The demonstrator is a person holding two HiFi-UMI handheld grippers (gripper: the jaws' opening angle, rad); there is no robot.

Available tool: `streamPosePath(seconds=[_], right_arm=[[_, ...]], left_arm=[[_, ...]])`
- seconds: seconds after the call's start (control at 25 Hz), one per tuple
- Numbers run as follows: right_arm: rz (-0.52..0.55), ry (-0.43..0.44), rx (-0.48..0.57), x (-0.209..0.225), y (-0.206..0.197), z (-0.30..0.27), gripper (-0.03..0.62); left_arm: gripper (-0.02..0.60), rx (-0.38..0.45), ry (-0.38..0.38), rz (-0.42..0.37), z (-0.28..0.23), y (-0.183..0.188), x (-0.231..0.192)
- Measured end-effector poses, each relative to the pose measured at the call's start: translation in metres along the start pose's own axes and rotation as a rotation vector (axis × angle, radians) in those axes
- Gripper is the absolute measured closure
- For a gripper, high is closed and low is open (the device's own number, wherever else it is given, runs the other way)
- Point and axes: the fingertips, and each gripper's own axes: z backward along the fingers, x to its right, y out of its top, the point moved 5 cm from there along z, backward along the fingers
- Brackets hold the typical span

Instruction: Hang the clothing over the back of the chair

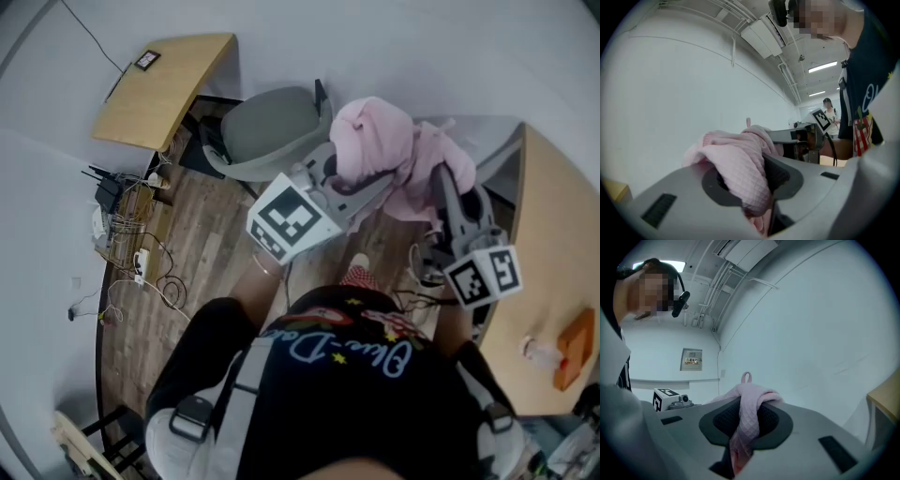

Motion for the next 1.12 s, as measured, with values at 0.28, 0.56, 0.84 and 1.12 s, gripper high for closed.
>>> streamPosePath(seconds=[0.28,0.56,0.84,1.12], right_arm=[[0.021,0.027,0.004,0.021,0.006,-0.017,0.54],[0.015,0.081,-0.014,0.062,0.022,-0.061,0.54],[0.013,0.129,-0.006,0.07,0.027,-0.08,0.54],[0.05,0.174,0.0,0.063,0.043,-0.109,0.54]], left_arm=[[0.466,-0.012,0.03,-0.017,-0.02,0.001,-0.015],[0.466,-0.034,0.089,-0.022,-0.059,0.007,-0.053],[0.466,-0.041,0.137,-0.04,-0.062,0.014,-0.069],[0.466,-0.041,0.173,-0.068,-0.056,0.024,-0.093]])
